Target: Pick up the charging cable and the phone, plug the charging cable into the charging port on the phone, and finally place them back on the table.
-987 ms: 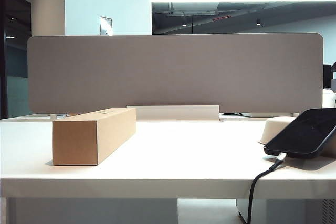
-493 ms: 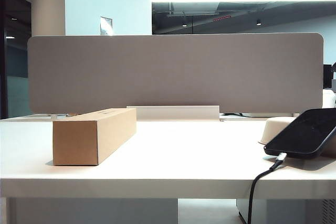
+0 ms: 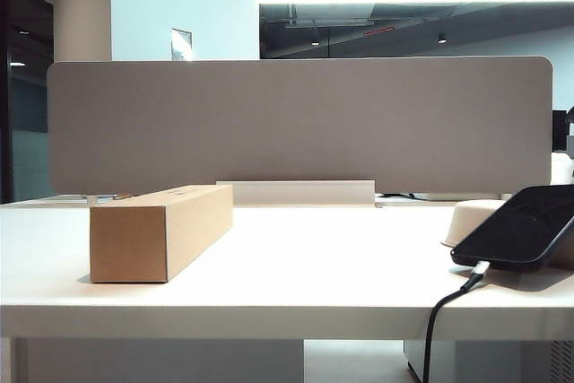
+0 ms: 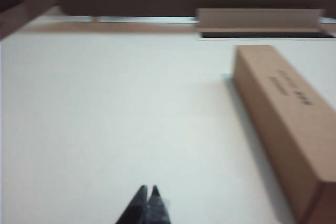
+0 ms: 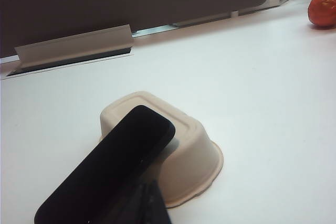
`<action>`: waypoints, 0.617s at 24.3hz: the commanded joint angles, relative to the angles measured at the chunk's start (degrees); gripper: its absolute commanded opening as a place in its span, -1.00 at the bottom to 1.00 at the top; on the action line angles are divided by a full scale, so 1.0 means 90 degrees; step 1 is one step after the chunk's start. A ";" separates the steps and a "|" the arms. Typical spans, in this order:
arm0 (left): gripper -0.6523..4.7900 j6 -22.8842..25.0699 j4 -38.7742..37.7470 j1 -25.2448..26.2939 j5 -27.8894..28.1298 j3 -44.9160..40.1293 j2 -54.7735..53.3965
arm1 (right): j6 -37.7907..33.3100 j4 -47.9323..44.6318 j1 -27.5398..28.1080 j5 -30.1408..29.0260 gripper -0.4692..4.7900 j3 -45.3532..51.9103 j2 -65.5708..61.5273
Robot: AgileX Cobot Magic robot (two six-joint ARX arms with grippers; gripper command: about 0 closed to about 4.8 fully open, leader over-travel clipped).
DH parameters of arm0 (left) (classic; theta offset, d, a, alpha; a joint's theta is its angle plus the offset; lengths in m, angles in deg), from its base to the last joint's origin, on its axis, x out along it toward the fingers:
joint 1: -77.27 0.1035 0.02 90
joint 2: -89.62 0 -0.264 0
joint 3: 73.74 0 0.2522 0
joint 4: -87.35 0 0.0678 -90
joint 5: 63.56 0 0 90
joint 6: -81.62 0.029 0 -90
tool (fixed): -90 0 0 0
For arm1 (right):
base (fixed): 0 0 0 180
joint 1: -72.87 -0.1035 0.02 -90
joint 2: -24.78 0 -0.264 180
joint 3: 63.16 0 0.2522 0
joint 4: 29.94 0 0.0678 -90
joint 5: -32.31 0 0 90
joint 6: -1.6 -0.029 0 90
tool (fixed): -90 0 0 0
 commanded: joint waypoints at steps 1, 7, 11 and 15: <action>-0.78 -0.0019 0.0063 0.0228 0.0024 0.0019 -0.0005 | 0.0019 -0.0051 -0.0019 0.0022 -0.82 0.0029 0.0012; -0.78 -0.0019 0.0061 0.0160 0.0000 0.0019 -0.0005 | 0.0019 -0.0051 -0.0022 0.0022 -0.82 0.0029 0.0012; -0.78 -0.0019 0.0061 0.0160 0.0000 0.0019 -0.0005 | 0.0019 -0.0051 -0.0104 0.0022 -0.82 0.0029 0.0012; -0.78 -0.0022 0.0061 0.0160 0.0000 0.0019 -0.0005 | 0.0019 -0.0051 -0.0398 0.0022 -0.82 0.0029 0.0012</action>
